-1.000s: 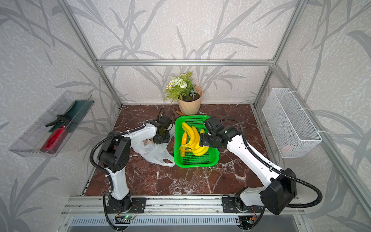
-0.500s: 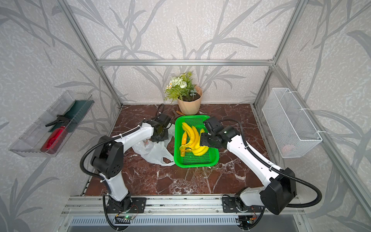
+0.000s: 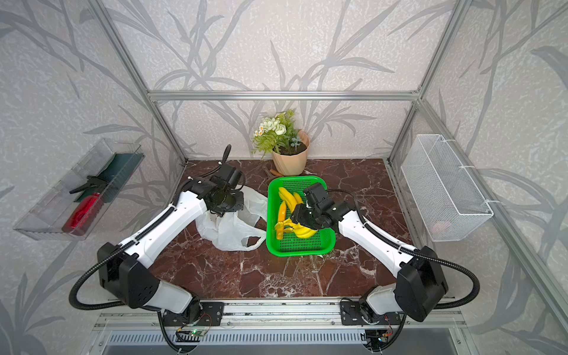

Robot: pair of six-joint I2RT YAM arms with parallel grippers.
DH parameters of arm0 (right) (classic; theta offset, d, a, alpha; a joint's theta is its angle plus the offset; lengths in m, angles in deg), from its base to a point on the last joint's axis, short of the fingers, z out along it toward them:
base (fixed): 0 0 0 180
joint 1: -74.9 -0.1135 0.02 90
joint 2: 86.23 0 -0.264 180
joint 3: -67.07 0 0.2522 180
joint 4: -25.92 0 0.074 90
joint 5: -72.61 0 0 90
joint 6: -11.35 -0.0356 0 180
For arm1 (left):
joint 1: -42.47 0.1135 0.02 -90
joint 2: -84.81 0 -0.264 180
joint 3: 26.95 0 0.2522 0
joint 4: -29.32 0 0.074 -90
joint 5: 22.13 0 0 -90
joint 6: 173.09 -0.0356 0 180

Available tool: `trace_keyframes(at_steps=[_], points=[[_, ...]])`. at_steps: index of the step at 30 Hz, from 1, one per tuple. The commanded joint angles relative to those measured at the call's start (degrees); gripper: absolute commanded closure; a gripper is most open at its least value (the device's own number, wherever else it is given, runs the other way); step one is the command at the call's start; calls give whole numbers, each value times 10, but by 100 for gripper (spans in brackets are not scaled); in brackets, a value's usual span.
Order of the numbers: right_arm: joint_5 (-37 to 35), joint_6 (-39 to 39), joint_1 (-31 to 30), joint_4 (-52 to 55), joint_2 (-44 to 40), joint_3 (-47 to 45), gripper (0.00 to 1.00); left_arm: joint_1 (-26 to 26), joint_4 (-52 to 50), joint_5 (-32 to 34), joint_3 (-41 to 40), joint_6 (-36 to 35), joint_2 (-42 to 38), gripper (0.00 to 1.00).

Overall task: Place the banana into a plastic bag & tie a knot
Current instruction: Open the plastic bag at the center of the board.

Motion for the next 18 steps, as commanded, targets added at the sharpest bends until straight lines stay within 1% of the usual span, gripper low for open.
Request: trace_keyframes(at_steps=[1,3,6,8,12,15,18], points=[[28,-56,-17,-71,8,-3,44,15,-58,-24,17,-54,-23,100],[30,-72,-28,-84,16,-2,45,16,-56,-40,13,-68,-37,100],[43,-96,-44,-112,37,-6,49,16,-27,-88,-10,-96,-55,100],[49,-104,-53,-124,58,1,51,16,-14,-105,-21,-111,-64,100],[53,-94,-76,-133,101,41,51,20,-20,-41,-11,-109,-86,100],[53,-77,-87,-148,124,69,45,27,-7,-14,-1,-115,-115,100],[27,-21,-89,-145,126,95,39,27,6,9,-1,-130,-136,100]])
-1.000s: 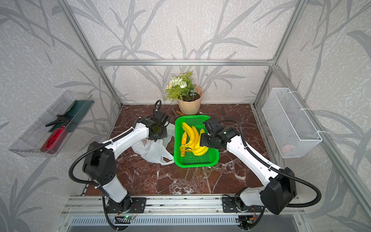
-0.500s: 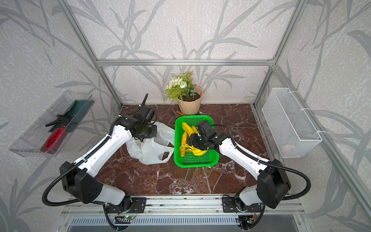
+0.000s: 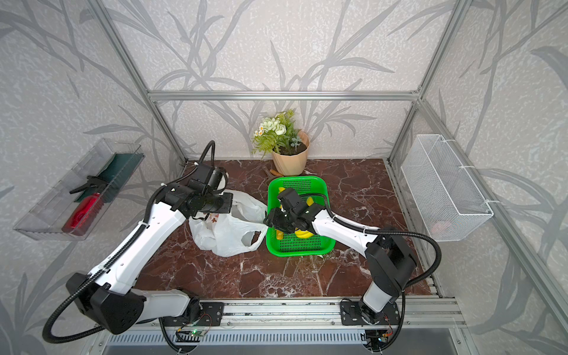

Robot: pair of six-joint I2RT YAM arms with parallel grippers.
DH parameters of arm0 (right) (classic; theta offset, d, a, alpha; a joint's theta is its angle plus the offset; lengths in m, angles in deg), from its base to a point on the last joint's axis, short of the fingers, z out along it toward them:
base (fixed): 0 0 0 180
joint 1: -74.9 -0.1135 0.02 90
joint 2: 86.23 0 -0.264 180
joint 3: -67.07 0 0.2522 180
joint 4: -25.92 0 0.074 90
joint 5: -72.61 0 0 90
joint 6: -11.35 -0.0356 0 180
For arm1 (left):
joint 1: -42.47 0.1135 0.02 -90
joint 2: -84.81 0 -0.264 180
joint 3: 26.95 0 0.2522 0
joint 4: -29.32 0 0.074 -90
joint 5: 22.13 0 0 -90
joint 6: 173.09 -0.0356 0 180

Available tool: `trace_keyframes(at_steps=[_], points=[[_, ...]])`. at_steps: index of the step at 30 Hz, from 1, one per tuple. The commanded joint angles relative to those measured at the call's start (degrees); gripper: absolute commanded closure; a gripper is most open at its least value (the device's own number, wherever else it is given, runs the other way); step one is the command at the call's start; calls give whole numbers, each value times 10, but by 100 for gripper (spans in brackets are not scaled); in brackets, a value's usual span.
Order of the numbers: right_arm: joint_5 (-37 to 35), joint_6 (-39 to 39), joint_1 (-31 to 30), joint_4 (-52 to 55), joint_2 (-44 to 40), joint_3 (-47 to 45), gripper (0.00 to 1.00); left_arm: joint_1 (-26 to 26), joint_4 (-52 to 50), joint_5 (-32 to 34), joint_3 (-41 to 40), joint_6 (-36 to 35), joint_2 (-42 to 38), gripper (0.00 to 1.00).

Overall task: Place the banana into a plastic bag & tie a knot
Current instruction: Open the plastic bag at the center of the board.

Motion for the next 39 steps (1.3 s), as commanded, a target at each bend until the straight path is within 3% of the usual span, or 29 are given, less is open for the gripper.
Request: trace_keyframes(at_steps=[1,8,13,24,26,28,29,33,39], points=[[-27,72,-2,-22,-13,41,37,4,14,44,10,-31,-34,100],[-48,232,-9,20,18,83,25,4,70,32,-31,-54,-76,100],[-31,230,-29,16,26,78,28,4,62,24,-21,-58,-67,100],[-10,137,-40,-32,129,119,53,4,77,-13,-39,-52,-66,100],[-10,123,-40,-39,130,124,70,4,76,-13,-42,-52,-65,100],[-19,112,-40,-50,106,120,95,5,71,-3,-48,-51,-63,100],[-25,108,-39,-48,92,119,100,5,65,5,-50,-50,-59,100],[-38,85,-20,10,35,123,100,14,51,22,-72,-45,-50,100],[4,45,35,85,-26,112,100,25,50,28,-113,-39,-57,100]])
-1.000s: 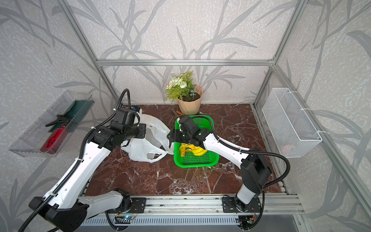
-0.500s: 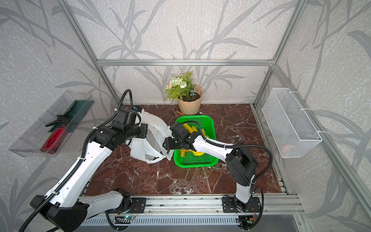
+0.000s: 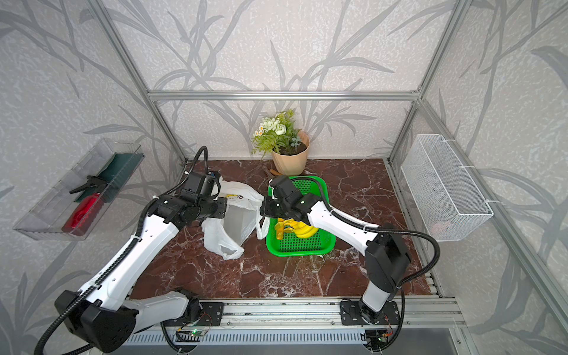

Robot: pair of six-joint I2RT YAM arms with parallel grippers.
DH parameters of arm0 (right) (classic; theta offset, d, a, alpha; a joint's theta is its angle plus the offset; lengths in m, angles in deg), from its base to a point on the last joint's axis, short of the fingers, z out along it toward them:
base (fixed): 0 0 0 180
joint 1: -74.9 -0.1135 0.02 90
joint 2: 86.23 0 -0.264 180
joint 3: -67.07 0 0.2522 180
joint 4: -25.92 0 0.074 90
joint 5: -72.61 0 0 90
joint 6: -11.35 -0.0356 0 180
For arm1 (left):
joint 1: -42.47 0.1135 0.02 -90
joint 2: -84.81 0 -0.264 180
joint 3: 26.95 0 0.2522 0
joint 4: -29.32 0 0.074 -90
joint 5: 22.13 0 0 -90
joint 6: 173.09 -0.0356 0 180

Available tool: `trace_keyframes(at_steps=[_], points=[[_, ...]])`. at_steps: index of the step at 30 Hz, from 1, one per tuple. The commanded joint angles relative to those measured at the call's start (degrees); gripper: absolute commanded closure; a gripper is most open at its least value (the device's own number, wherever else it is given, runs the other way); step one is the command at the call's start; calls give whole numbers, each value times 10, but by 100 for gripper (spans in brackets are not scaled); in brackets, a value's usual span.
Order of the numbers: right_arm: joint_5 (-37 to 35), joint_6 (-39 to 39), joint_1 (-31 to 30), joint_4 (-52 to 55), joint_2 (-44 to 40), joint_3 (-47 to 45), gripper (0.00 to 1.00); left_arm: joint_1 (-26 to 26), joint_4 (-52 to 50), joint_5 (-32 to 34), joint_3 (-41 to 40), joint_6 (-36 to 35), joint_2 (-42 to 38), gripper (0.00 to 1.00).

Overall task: Place the banana into a plastic bag & tie a knot
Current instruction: Open the plastic bag at the center of the board.

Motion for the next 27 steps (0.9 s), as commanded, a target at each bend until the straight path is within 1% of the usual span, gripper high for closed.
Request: trace_keyframes(at_steps=[1,4,6,8,13,15,19,20,22,24,26,27], points=[[35,-31,28,55,-23,12,100,4,-14,14,-17,0,-4,100],[83,-24,48,99,3,50,100,4,-18,5,-31,0,-4,100],[100,-5,58,129,29,81,100,4,-18,-14,-35,-5,-3,100],[100,8,69,148,56,103,100,3,-23,-28,-33,-1,-1,100],[79,19,103,152,97,153,100,-6,-60,-43,-13,20,2,100],[76,21,109,159,113,176,100,-11,-65,-67,-11,28,0,100],[99,27,111,181,145,210,100,-23,-58,-121,-14,52,11,100],[101,33,111,194,147,214,98,-24,-51,-132,-18,61,13,100],[97,41,111,206,137,207,81,-24,-37,-141,-24,83,17,100],[88,52,114,209,112,185,67,-24,-24,-149,-29,104,21,100],[75,65,120,215,80,160,57,-24,-15,-164,-30,124,27,100],[69,72,123,223,68,150,55,-23,-12,-169,-29,130,29,100]])
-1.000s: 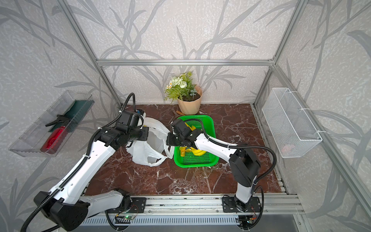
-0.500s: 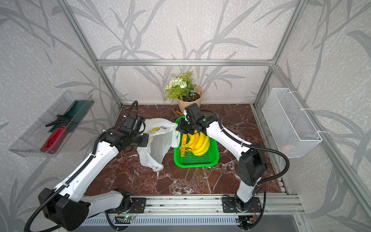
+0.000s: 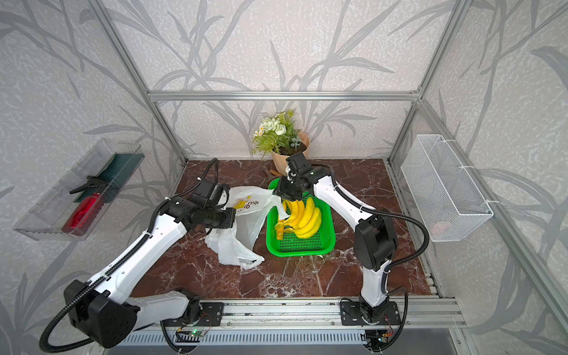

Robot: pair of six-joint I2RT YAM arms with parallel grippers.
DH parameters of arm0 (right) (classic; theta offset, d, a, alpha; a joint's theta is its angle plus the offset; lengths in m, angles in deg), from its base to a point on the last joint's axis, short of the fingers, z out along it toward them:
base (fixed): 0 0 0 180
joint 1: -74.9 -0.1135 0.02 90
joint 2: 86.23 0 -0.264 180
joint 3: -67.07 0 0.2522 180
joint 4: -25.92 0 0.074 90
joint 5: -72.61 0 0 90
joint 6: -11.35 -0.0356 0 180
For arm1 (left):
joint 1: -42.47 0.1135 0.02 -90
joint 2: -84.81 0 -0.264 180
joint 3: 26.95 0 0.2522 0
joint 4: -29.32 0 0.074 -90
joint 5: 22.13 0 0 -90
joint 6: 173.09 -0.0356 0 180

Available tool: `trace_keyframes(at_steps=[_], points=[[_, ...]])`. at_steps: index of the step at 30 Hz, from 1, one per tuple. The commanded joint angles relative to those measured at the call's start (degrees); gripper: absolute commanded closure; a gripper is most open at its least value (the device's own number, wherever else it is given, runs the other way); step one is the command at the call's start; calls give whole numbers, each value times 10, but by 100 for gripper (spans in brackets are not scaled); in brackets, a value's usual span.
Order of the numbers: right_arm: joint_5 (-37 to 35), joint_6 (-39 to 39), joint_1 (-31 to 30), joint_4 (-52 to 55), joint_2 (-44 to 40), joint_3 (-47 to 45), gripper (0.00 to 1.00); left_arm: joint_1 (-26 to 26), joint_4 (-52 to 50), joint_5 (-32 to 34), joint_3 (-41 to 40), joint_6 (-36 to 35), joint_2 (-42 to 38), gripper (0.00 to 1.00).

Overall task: Place the banana into a plastic bag & tie a knot
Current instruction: Open the plastic bag at the center of the board.

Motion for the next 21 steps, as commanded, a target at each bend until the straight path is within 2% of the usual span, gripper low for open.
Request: trace_keyframes(at_steps=[1,4,12,17,21], points=[[-18,37,14,47,-68,-28,52,-1,12,-35,1,45,8,100],[-50,64,27,78,-127,-66,51,-1,16,-44,0,52,8,100],[-150,66,28,94,-272,-242,60,-1,10,-51,6,56,6,100],[-186,-4,-14,112,-266,-265,64,0,9,-48,11,62,5,100],[-215,-112,-46,142,-217,-237,64,-1,14,-43,8,65,4,100]])
